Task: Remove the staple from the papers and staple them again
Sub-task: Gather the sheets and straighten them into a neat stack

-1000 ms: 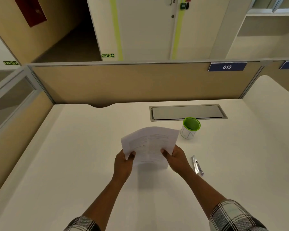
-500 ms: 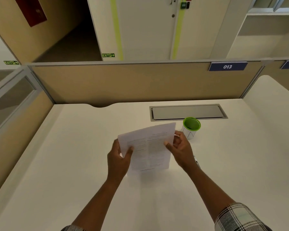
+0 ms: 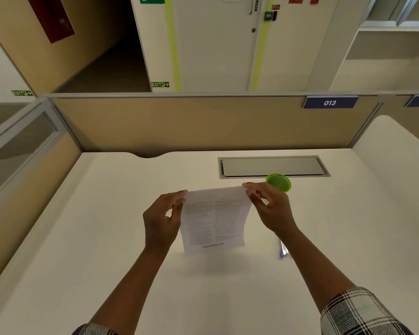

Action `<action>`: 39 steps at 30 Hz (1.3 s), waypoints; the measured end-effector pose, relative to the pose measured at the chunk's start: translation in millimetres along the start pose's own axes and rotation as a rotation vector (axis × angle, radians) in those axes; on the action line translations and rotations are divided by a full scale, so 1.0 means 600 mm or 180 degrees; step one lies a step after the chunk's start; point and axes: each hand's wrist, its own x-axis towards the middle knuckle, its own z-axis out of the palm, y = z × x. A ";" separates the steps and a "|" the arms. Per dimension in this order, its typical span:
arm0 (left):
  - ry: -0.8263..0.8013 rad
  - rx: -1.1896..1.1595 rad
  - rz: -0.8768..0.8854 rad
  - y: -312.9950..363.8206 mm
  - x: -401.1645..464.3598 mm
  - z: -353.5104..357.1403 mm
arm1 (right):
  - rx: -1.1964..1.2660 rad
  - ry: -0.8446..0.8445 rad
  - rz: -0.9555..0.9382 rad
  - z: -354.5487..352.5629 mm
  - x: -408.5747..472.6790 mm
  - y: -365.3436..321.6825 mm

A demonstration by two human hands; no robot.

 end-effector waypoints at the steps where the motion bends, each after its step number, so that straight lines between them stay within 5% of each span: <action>1: 0.0011 -0.0040 -0.0046 0.004 0.000 -0.002 | 0.0013 0.0012 -0.0019 0.000 -0.001 0.001; 7: -0.0846 -0.1357 -0.1683 -0.004 -0.006 -0.001 | 0.0085 0.0047 0.0001 -0.001 -0.001 0.001; 12: -0.1237 -0.1301 -0.2153 -0.036 -0.017 0.023 | 0.0051 0.0006 0.0025 -0.001 -0.003 0.002; 15: -0.1055 -0.1129 -0.2156 -0.031 -0.018 0.034 | -0.0022 -0.0014 0.0067 -0.004 -0.003 -0.002; 23: -0.0820 -0.0935 -0.2054 -0.005 -0.016 0.036 | 0.1183 -0.0921 0.1455 0.007 -0.019 0.038; 30: -0.0337 -0.0826 -0.1788 0.013 -0.028 0.034 | 0.0068 -0.0574 0.1233 0.058 -0.039 0.040; 39: -0.0192 -0.0650 -0.1695 0.023 -0.065 0.047 | 0.0194 -0.0292 0.1193 0.081 -0.066 0.038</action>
